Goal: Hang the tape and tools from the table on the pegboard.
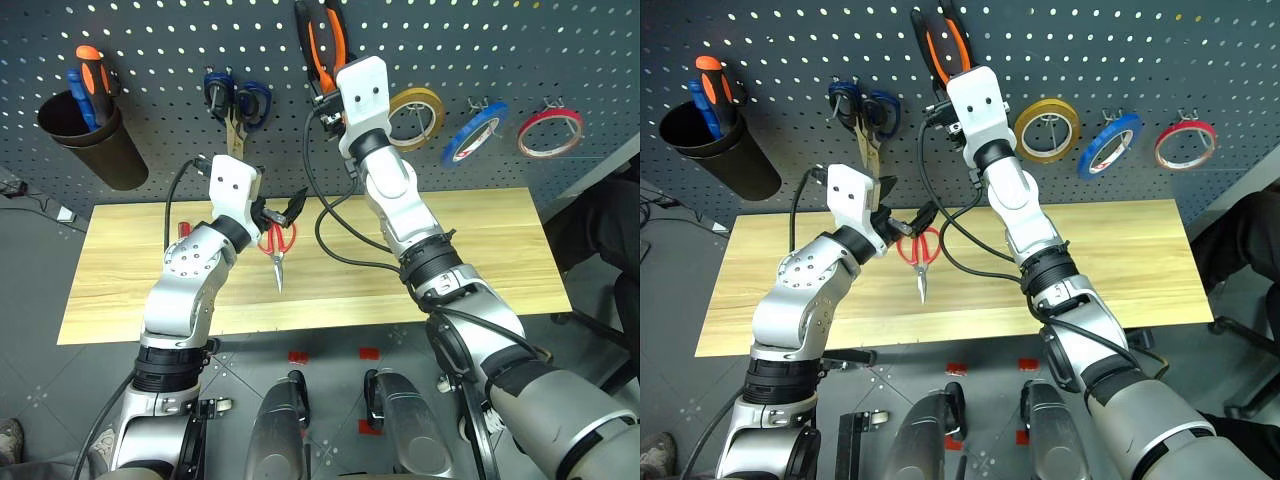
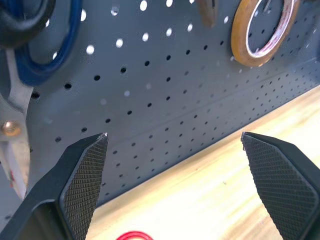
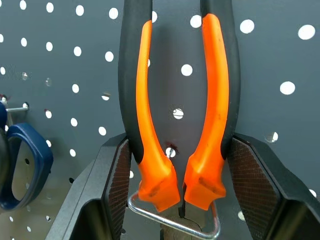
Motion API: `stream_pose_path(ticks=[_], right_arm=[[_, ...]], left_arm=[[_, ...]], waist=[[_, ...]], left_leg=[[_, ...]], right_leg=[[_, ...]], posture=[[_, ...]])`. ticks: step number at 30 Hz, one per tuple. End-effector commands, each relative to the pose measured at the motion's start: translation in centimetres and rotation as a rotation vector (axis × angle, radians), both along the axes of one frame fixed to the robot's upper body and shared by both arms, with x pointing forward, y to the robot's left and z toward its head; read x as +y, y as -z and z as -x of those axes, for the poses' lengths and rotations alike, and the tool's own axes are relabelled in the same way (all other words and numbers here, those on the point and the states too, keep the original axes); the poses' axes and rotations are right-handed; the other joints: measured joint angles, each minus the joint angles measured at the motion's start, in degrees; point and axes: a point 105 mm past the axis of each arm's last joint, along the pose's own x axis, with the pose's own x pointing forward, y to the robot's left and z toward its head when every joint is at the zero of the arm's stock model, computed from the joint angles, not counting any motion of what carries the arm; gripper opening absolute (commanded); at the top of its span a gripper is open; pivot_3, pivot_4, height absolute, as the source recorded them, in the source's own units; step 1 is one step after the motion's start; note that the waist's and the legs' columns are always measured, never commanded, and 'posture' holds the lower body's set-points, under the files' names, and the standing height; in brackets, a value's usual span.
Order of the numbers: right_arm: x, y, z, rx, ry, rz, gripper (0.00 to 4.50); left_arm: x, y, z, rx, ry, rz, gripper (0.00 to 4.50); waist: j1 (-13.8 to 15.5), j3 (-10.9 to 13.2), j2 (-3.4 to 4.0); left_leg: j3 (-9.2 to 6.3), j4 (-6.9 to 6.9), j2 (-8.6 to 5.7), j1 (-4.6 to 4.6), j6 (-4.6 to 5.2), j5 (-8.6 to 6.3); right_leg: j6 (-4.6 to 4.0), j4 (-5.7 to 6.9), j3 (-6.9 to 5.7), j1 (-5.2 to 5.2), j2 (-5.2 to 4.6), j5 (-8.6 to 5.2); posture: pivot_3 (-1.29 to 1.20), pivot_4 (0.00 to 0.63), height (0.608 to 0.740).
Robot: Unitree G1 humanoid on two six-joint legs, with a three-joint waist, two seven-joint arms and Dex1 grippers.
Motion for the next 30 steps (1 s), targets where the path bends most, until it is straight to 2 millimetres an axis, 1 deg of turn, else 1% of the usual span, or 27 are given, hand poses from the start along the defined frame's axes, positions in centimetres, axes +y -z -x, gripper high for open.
stream_pose_path(ticks=[1, 3, 5, 6, 7, 10, 12, 15, 18, 22, 23, 25, 27, 30], right_arm=[[-0.9, -0.1, 0.1, 0.032, 0.005, -0.056, 2.6], [-1.3, 0.2, 0.1, 0.074, -0.009, -0.082, 3.35], [-1.5, 0.4, 0.2, 0.099, -0.018, -0.083, 3.89], [-1.6, 0.5, 0.2, 0.11, -0.022, -0.084, 4.24], [-1.8, 0.5, 0.3, 0.12, -0.023, -0.086, 4.46], [-2.7, 0.8, 0.8, 0.164, -0.037, -0.095, 4.46], [-3.1, 1.4, 1.5, 0.195, -0.056, -0.087, 4.46], [-3.3, 3.5, 2.9, 0.299, -0.115, -0.092, 4.46], [-2.8, 6.1, 5.5, 0.371, -0.208, -0.047, 4.46], [-2.7, 8.4, 8.2, 0.465, -0.326, 0.005, 4.46], [-2.5, 9.3, 8.9, 0.51, -0.369, 0.028, 4.46], [-1.7, 11.1, 11.3, 0.561, -0.502, 0.108, 4.46], [-1.3, 12.7, 13.1, 0.604, -0.575, 0.202, 4.46], [-1.0, 13.3, 14.5, 0.638, -0.643, 0.235, 4.46]], left_arm=[[0.7, 1.1, -0.1, 0.044, -0.052, -0.013, 4.5], [1.0, 2.0, -0.1, 0.093, -0.058, 0.026, 4.5], [1.2, 2.8, 0.0, 0.132, -0.071, 0.017, 4.5], [1.3, 3.1, 0.0, 0.144, -0.072, 0.007, 4.5], [1.3, 3.4, 0.0, 0.157, -0.073, 0.007, 4.5], [1.6, 4.4, 0.0, 0.206, -0.109, -0.006, 4.5], [1.9, 5.0, -0.1, 0.235, -0.136, -0.016, 4.5], [2.0, 5.8, -0.2, 0.292, -0.165, 0.013, 4.5], [2.4, 7.5, 0.0, 0.398, -0.228, 0.002, 4.5], [3.2, 8.5, 0.3, 0.454, -0.302, -0.006, 4.5], [3.3, 8.7, 0.4, 0.464, -0.318, -0.005, 4.5], [3.7, 9.8, 0.5, 0.519, -0.36, -0.021, 4.5], [3.7, 10.3, 0.5, 0.548, -0.381, -0.014, 4.5], [3.7, 11.0, 0.2, 0.577, -0.415, -0.001, 4.5]], waist=[[0.2, 0.0, 0.0], [0.4, 0.0, 0.0], [0.4, 0.0, 0.0], [0.4, 0.0, 0.0], [0.4, 0.0, 0.0], [0.4, 0.0, 0.0], [0.4, 0.0, 0.0], [0.5, 0.0, -0.02], [0.4, 0.0, -0.03], [0.1, 0.0, -0.02], [0.1, 0.0, -0.03], [0.1, 0.0, -0.03], [0.2, 0.0, -0.04], [0.1, 0.0, -0.04]], left_leg=[[0.0, 0.01, 0.0, 0.0, 0.0, 0.0], [-0.01, 0.01, -0.01, 0.0, 0.0, 0.0], [-0.01, 0.01, -0.02, 0.0, 0.0, 0.0], [-0.01, 0.0, -0.02, -0.01, 0.0, 0.0], [0.0, 0.0, -0.02, -0.01, 0.0, 0.0], [-0.02, -0.01, -0.01, -0.01, 0.0, 0.0], [-0.02, -0.02, -0.02, -0.02, 0.0, 0.0], [-0.03, -0.05, -0.02, -0.02, 0.0, -0.01], [-0.06, -0.08, -0.02, -0.03, 0.0, -0.01], [-0.05, -0.06, -0.03, -0.04, 0.0, -0.02], [-0.07, -0.05, -0.02, -0.04, 0.0, -0.02], [-0.08, -0.04, -0.03, -0.03, 0.01, -0.02], [-0.15, -0.04, -0.04, -0.02, 0.01, -0.02], [-0.14, -0.04, -0.07, -0.02, 0.02, -0.03]], right_leg=[[0.0, 0.0, 0.0, 0.0, 0.0, 0.0], [0.0, -0.02, 0.0, 0.02, -0.01, 0.0], [0.0, -0.03, 0.0, 0.03, -0.02, 0.0], [0.0, -0.04, 0.0, 0.02, -0.02, 0.0], [0.0, -0.03, 0.01, 0.01, -0.02, 0.0], [0.0, -0.03, -0.02, 0.0, -0.01, 0.0], [0.0, -0.06, -0.01, 0.0, -0.01, 0.0], [0.0, -0.12, -0.02, 0.03, -0.01, 0.0], [0.01, -0.16, -0.03, 0.04, -0.01, 0.0], [0.01, -0.12, 0.0, 0.0, 0.01, 0.0], [0.01, -0.11, -0.01, 0.0, 0.01, 0.0], [0.01, -0.09, -0.01, 0.02, 0.02, -0.01], [0.02, -0.11, -0.05, 0.06, 0.03, -0.01], [0.03, -0.14, -0.03, 0.05, 0.03, -0.01]], posture=[[-0.13, 0.344, 0.74], [-0.13, 0.341, 0.74], [-0.13, 0.341, 0.74], [-0.14, 0.338, 0.74], [-0.14, 0.338, 0.74], [-0.14, 0.338, 0.74], [-0.15, 0.336, 0.74], [-0.15, 0.336, 0.74], [-0.16, 0.336, 0.74], [-0.16, 0.34, 0.74], [-0.16, 0.34, 0.74], [-0.16, 0.342, 0.74], [-0.16, 0.343, 0.74], [-0.16, 0.347, 0.74]])
